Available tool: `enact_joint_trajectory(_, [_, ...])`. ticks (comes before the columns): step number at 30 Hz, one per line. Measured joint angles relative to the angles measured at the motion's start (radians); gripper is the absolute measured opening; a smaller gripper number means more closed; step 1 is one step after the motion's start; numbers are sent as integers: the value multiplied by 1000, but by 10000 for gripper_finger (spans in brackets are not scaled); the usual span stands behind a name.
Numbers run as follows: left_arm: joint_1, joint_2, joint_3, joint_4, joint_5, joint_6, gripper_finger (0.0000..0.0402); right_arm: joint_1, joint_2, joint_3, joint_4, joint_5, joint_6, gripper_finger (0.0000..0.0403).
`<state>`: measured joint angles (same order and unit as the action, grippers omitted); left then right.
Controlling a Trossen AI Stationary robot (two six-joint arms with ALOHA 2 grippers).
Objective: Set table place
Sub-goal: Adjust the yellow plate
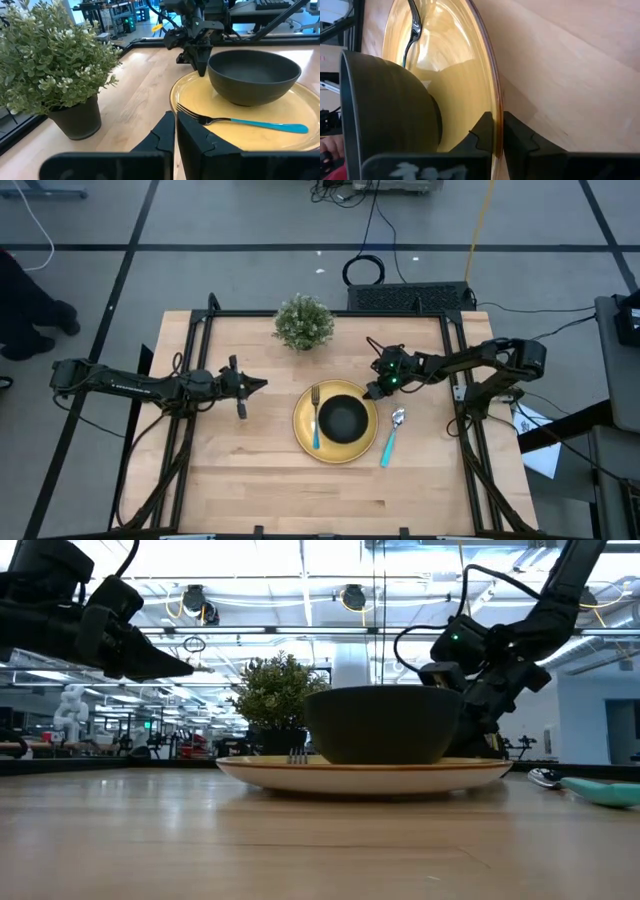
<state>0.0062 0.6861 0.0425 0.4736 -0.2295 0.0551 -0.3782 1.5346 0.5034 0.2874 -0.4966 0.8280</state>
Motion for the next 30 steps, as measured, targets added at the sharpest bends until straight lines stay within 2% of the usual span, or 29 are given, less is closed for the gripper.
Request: enact_joint_trajectory(30, [0,0,0,1,0,-1,24,-1,3,29,-37,2,-29,11])
